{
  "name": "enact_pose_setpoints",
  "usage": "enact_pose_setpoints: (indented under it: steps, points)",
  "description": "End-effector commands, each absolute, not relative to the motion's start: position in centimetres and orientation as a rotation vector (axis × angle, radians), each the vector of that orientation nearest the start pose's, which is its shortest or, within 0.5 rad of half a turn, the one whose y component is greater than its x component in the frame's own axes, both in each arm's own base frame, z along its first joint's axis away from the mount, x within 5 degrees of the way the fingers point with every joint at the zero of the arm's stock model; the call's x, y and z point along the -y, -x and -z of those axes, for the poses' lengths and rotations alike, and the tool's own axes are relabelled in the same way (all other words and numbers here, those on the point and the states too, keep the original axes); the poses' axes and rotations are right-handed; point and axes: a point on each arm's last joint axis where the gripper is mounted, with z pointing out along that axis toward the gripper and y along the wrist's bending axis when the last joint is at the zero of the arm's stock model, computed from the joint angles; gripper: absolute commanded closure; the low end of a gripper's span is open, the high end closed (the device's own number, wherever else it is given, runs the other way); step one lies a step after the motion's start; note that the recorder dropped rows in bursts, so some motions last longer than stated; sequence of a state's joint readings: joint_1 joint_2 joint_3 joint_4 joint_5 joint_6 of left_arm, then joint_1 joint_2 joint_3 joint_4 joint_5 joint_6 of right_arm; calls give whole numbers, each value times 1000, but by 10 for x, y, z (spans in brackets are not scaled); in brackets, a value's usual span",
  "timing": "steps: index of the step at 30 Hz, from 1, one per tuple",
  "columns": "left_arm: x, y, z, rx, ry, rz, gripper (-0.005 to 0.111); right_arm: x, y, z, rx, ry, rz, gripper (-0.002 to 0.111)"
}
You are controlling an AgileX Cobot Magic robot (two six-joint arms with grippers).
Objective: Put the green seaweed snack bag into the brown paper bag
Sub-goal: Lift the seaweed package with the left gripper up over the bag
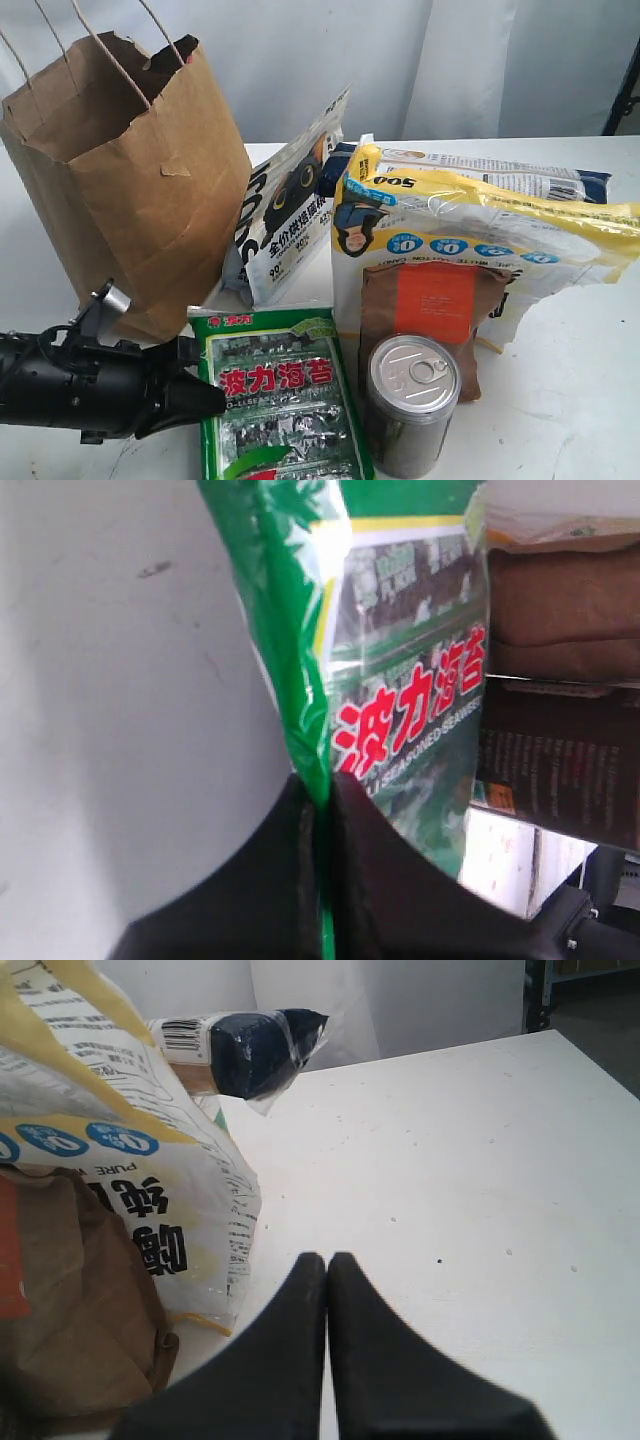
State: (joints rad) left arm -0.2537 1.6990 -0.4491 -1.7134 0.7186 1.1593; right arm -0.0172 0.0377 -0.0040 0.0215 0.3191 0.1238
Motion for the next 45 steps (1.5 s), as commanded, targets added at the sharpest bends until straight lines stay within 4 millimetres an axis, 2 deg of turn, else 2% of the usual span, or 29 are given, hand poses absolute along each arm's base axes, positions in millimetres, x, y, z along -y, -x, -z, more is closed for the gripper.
enact_pose_setpoints:
  steps: [1, 5, 12, 23, 30, 35, 38, 40, 45]
  points:
    - [111, -197, -147, -2674, 107, 1153, 107, 1, -56, -183, -1828, -152, -96, 108]
    - [106, -192, -166, -2628, 72, 1089, 107, 1, -56, -183, -1828, -152, -96, 108]
    - [106, -180, -198, -2506, 28, 1162, 107, 1, -56, -183, -1828, -152, -96, 108]
    - [106, -168, -210, -2497, -57, 1179, 107, 1, -56, -183, -1828, -152, -96, 108]
    - [97, -150, -231, -2457, -85, 1110, 107, 1, -56, -183, -1828, -152, -96, 108]
    - [92, -140, -256, -2376, -92, 1078, 107, 1, -56, -183, -1828, -152, -96, 108]
    - [91, -136, -278, -2308, -134, 1078, 107, 1, -56, -183, -1828, -152, -96, 108]
    - [91, -134, -295, -2263, -166, 1069, 107, 1, -56, -183, -1828, -152, -96, 108]
    - [90, -134, -320, -2216, -219, 1031, 107, 1, -56, -183, -1828, -152, -96, 108]
